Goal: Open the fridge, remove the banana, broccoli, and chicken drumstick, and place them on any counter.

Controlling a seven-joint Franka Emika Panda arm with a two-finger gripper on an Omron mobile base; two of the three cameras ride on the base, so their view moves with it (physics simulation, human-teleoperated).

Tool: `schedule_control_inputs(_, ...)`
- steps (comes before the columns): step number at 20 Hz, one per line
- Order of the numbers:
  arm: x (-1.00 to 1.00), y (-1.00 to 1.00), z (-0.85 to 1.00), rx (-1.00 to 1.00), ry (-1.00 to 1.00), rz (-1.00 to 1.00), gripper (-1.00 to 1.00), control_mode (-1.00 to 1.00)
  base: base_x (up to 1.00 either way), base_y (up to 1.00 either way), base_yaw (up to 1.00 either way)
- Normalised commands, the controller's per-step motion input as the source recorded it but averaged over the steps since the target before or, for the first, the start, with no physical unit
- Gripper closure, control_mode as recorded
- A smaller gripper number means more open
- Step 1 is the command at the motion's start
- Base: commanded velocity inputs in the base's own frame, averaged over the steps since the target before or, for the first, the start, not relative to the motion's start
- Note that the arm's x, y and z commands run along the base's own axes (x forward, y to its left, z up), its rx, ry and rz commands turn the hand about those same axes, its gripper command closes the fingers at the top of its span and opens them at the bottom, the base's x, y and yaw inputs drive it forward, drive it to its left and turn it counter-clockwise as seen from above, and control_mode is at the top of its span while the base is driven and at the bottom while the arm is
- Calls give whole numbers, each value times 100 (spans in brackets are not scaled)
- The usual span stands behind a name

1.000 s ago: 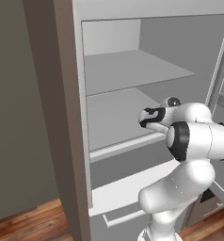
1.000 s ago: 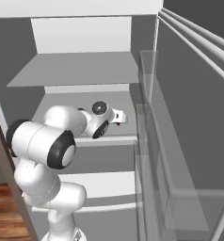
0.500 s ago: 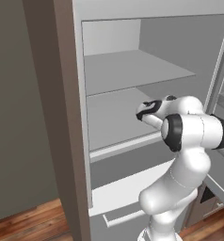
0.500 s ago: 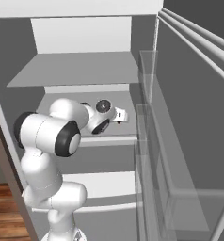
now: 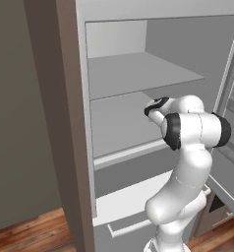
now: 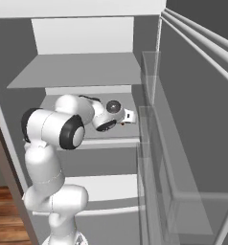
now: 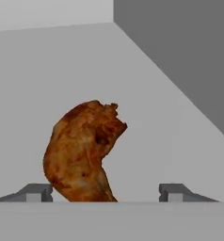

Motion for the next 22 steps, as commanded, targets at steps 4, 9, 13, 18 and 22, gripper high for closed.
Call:
schedule_control_inputs(4,0,6,-72,0,12,5,-100,-100,0,0,0)
schedule_control_inputs(9,19,13,-58,0,11,3,100,-100,0,0,0)
schedule_control_inputs(13,13,6,-17,0,5,0,100,-100,0,0,0)
schedule_control_inputs(18,-3,3,-8,0,1,0,100,-100,0,0,0)
schedule_control_inputs(22,-33,38,-60,0,0,0,100,-100,0,0,0)
